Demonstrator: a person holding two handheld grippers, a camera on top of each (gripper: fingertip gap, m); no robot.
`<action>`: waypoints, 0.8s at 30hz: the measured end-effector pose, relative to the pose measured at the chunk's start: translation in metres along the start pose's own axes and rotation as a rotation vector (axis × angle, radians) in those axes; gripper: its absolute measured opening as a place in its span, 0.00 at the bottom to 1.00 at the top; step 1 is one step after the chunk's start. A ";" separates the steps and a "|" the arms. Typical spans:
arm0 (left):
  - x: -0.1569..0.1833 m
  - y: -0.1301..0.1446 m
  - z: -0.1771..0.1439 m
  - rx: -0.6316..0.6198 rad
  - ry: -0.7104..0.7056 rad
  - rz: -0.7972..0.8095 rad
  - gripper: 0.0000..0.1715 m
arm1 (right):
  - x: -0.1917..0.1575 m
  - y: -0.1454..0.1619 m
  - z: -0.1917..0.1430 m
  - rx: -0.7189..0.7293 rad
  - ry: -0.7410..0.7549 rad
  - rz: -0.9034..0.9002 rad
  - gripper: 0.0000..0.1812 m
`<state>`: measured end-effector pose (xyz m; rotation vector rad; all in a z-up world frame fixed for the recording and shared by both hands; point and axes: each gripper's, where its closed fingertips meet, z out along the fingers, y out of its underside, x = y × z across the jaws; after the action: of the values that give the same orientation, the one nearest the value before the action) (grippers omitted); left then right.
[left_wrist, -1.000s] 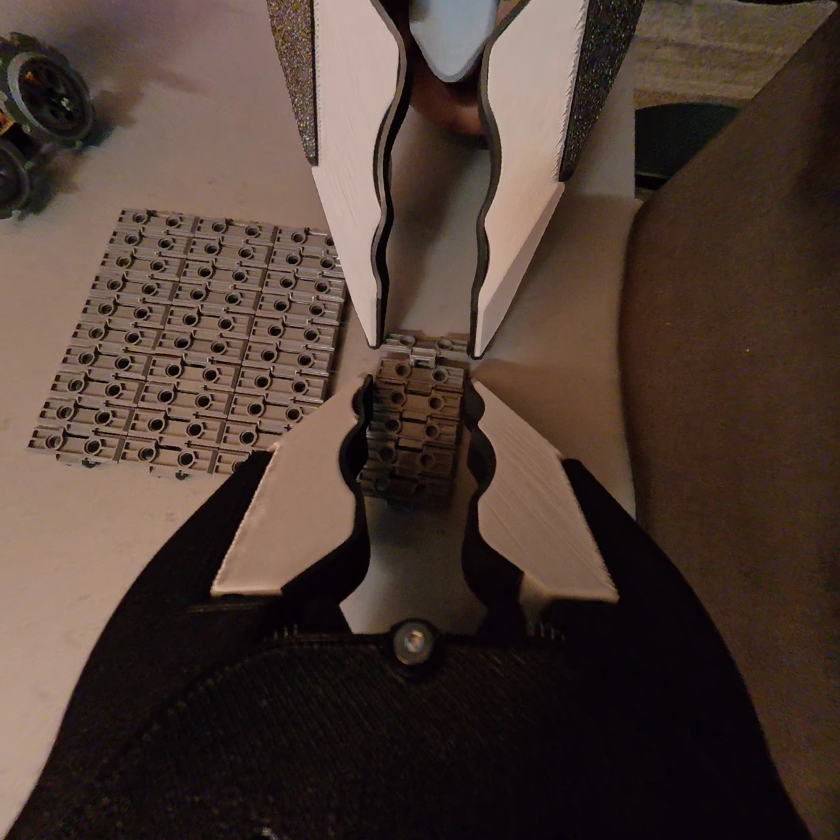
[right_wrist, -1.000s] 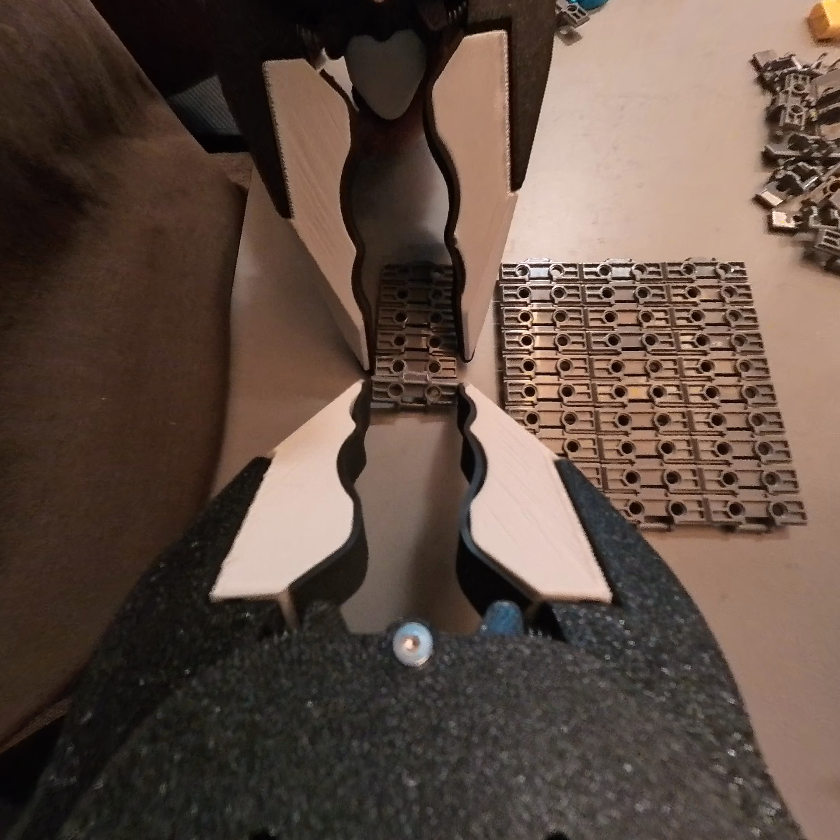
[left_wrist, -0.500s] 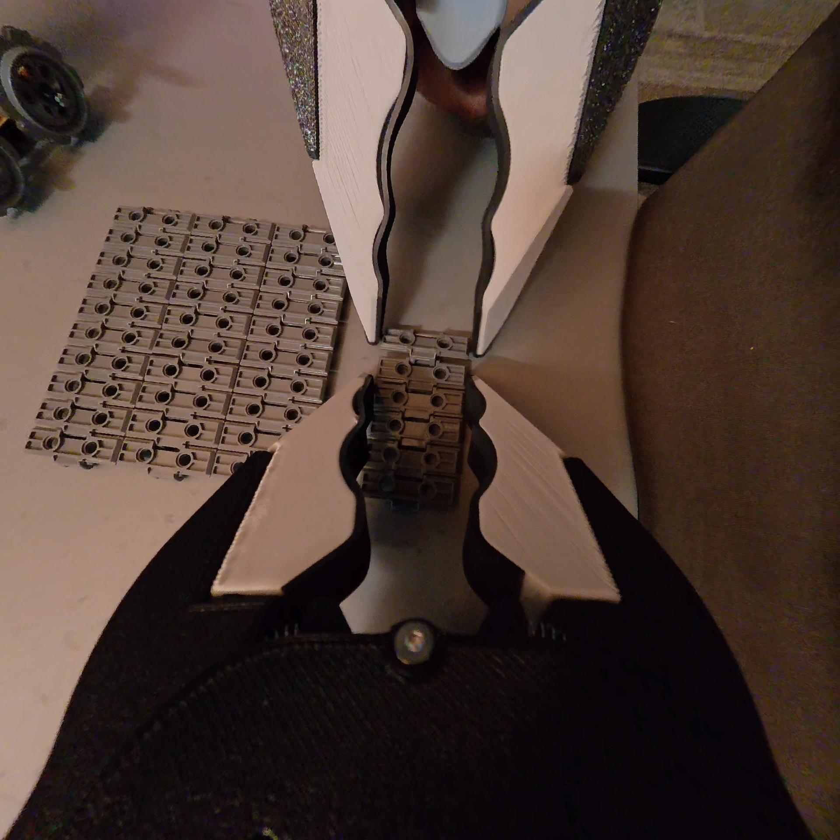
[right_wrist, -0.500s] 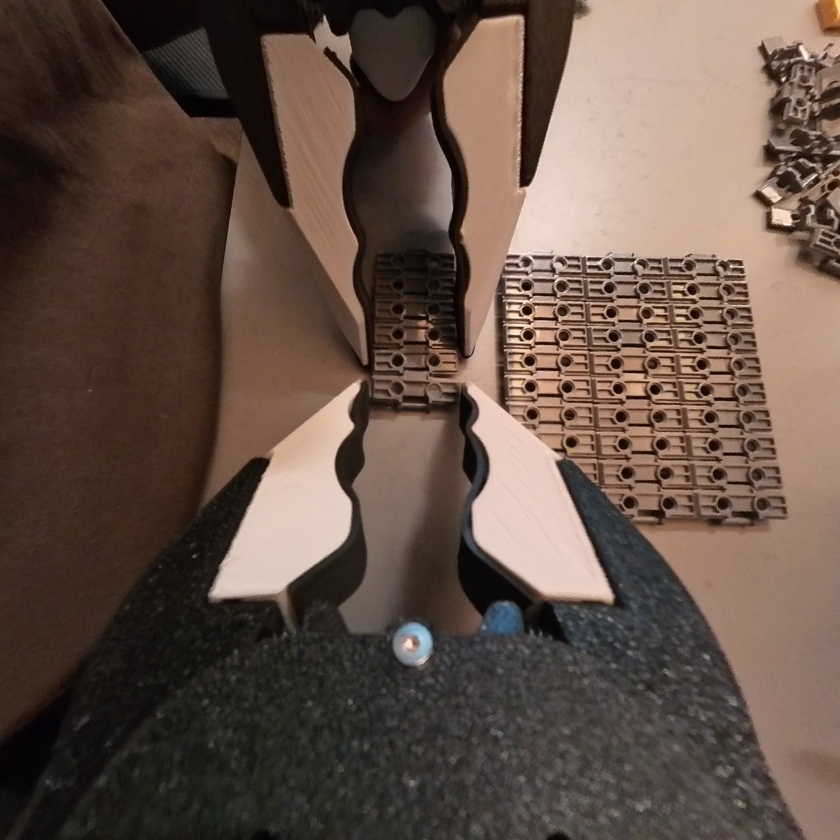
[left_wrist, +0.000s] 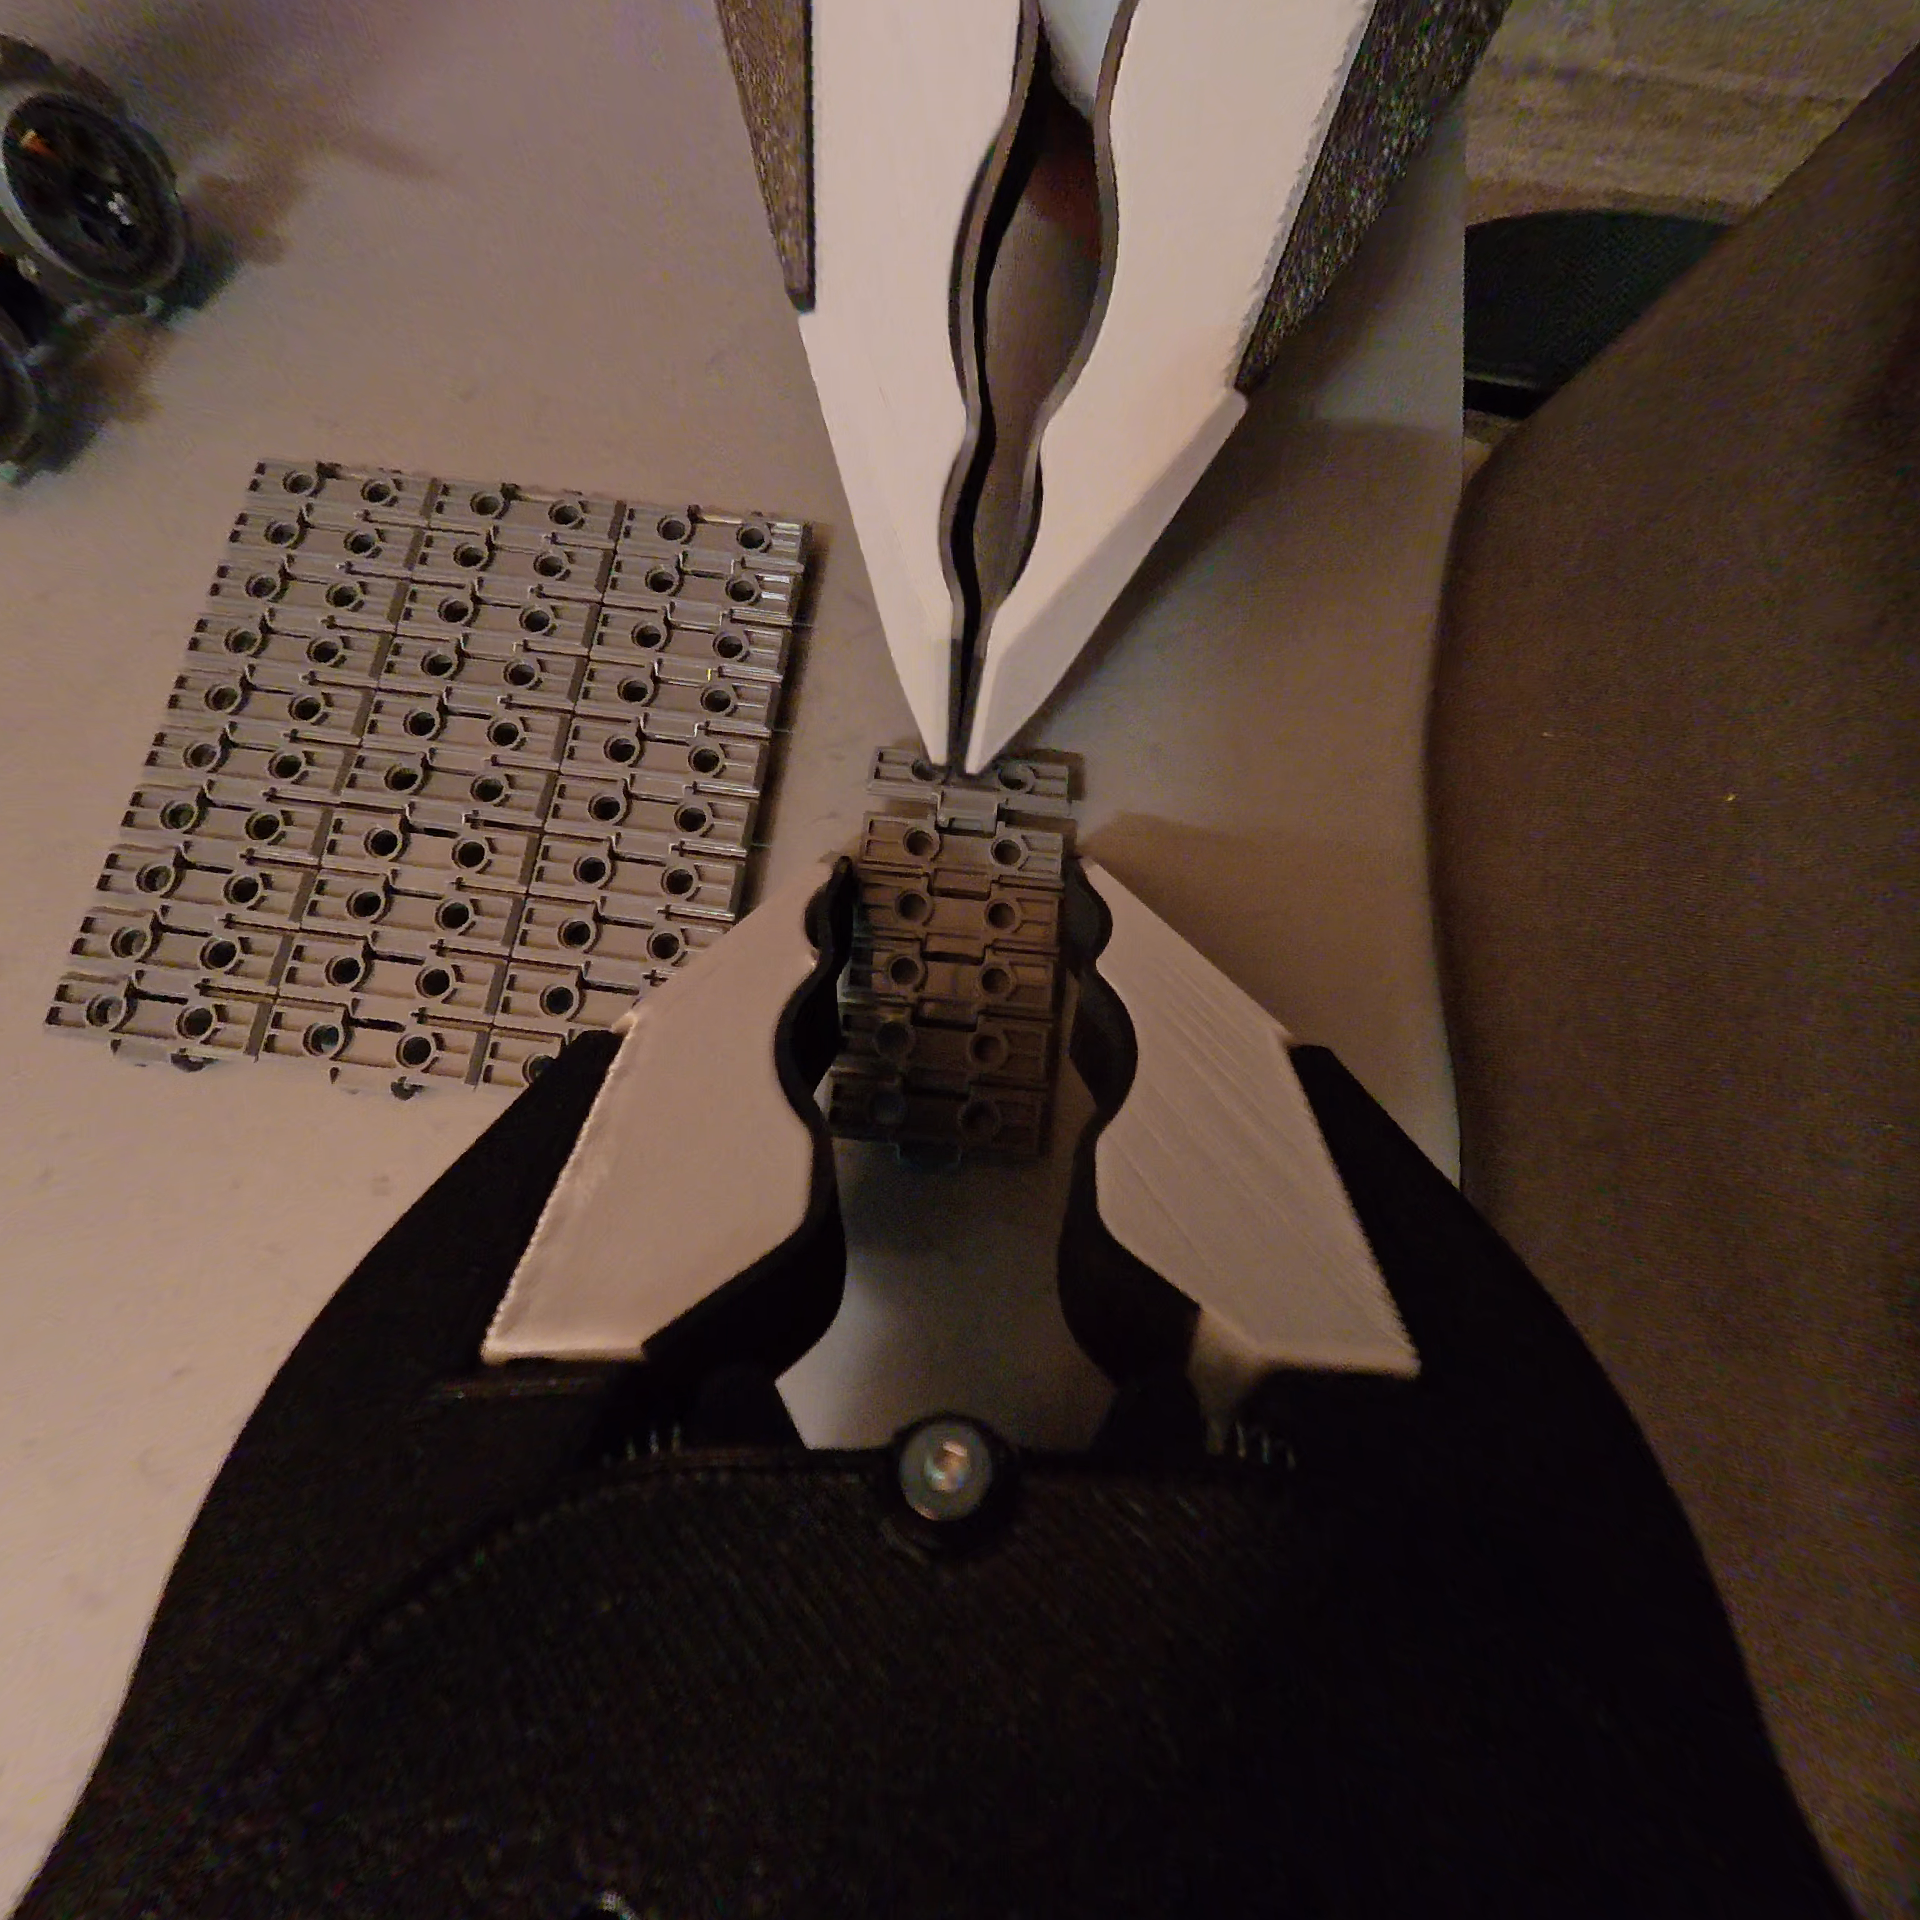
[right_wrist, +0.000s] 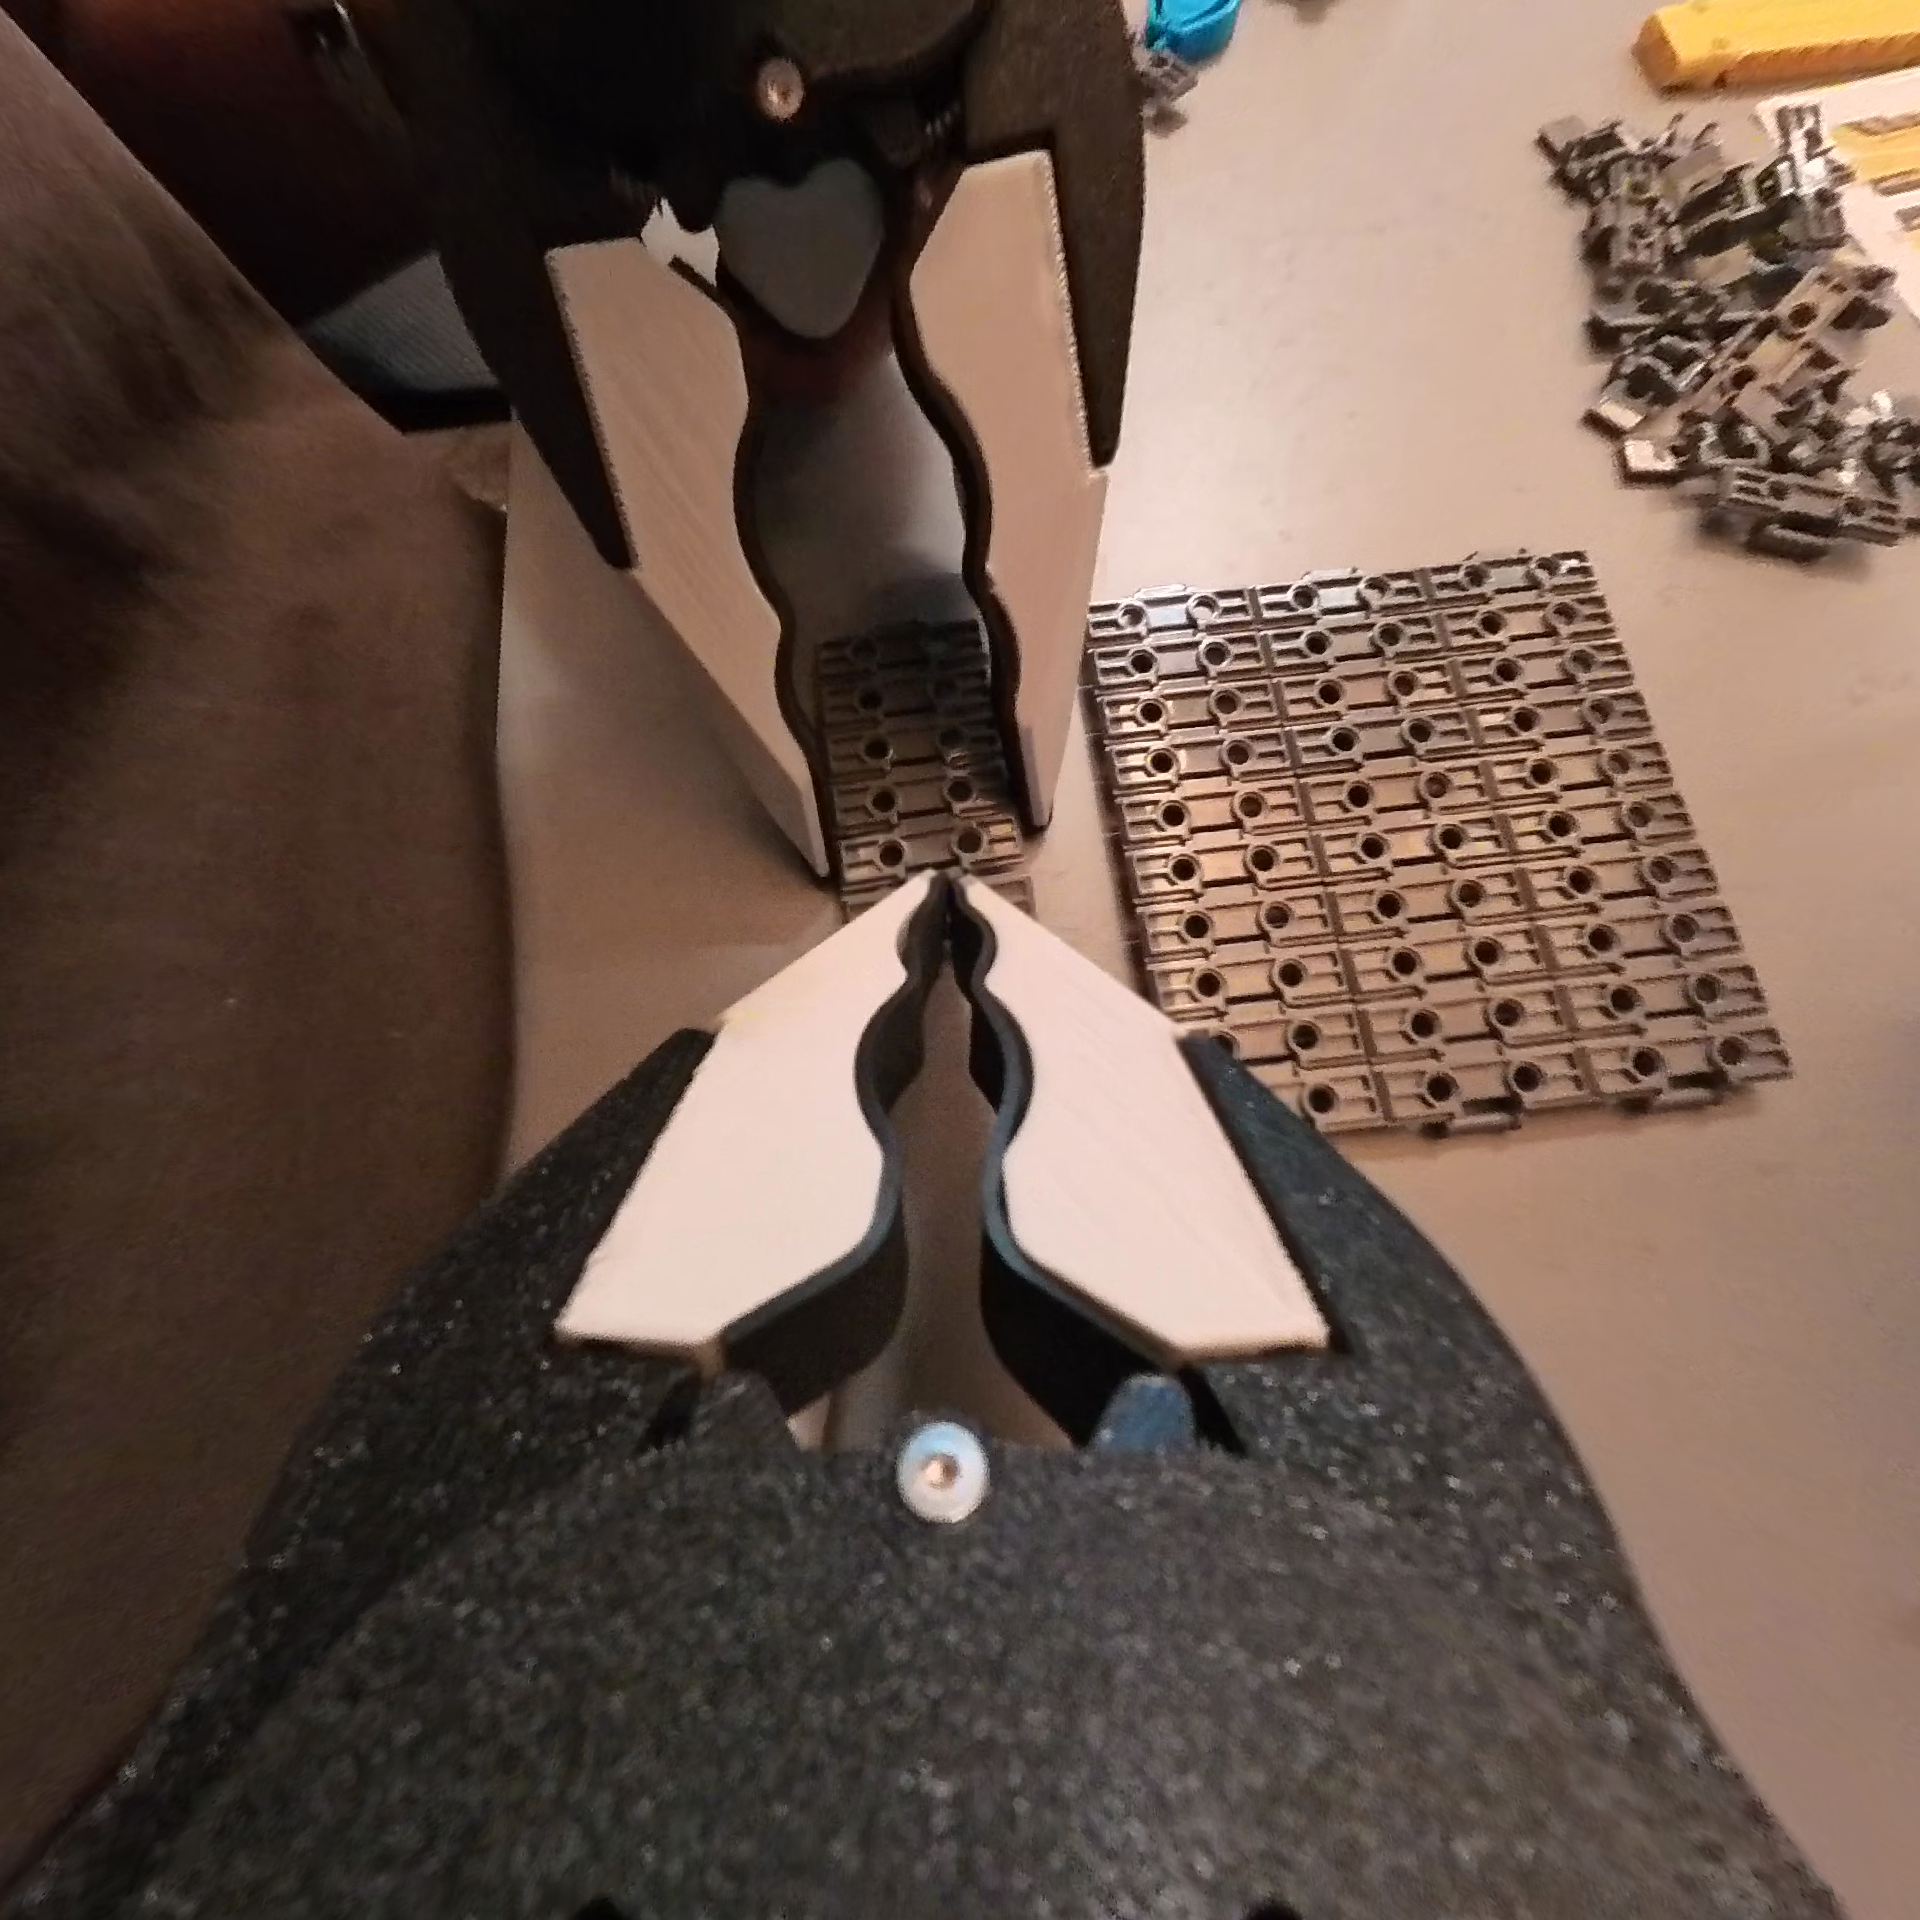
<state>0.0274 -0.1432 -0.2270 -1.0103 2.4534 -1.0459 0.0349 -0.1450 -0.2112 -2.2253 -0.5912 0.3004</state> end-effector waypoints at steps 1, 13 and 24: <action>0.000 0.000 0.000 0.000 -0.001 0.001 0.23 | -0.001 0.001 0.002 -0.013 -0.005 -0.003 0.00; 0.001 -0.001 0.000 0.005 0.045 -0.022 0.21 | -0.004 0.006 0.006 -0.221 -0.048 0.120 0.00; 0.000 -0.001 0.000 0.002 0.013 0.006 0.21 | -0.003 0.007 0.009 -0.399 -0.019 0.046 0.00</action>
<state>0.0276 -0.1439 -0.2269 -0.9986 2.4639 -1.0560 0.0303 -0.1443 -0.2222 -2.6243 -0.6557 0.2436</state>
